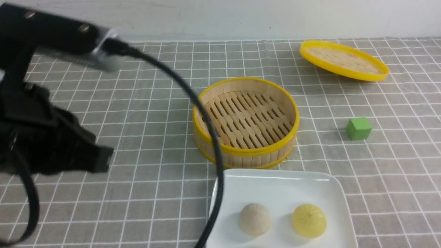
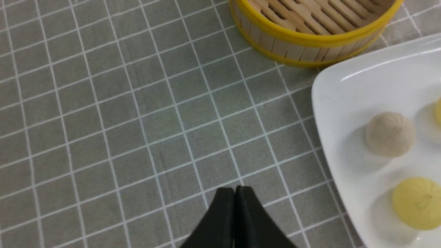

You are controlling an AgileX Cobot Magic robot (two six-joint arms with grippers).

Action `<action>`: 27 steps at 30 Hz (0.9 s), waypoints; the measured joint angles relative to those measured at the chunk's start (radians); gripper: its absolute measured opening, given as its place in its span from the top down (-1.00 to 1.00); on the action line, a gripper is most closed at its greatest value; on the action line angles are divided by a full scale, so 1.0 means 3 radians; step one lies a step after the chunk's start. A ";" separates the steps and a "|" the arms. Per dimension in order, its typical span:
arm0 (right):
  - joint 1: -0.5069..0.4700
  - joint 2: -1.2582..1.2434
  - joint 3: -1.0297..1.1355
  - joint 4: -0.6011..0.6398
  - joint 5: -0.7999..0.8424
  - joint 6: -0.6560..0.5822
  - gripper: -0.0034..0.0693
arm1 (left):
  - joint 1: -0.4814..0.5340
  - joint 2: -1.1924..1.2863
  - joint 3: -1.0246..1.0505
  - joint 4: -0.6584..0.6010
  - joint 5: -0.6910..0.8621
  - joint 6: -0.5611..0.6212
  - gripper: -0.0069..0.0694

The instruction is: Put the steamed buns into the plate on the grey tablecloth.

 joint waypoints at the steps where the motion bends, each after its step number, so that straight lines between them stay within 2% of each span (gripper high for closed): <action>1: 0.0000 0.0000 0.0000 0.0000 0.0000 0.0000 0.65 | 0.0000 -0.0150 0.0183 0.0008 -0.0198 -0.0087 0.77; 5: 0.0000 0.0000 0.0000 0.0000 0.0000 0.0000 0.63 | 0.0000 -0.0608 0.1049 0.0024 -0.1352 -0.0557 0.77; 9: 0.0000 0.0000 0.0000 0.0000 0.0000 -0.0001 0.62 | 0.0000 -0.0727 0.1425 0.0033 -0.1880 -0.0796 0.75; 27: 0.0000 0.0000 0.0000 -0.0018 0.0000 -0.0001 0.54 | 0.0003 -0.0801 0.1677 0.0145 -0.1806 -0.0869 0.71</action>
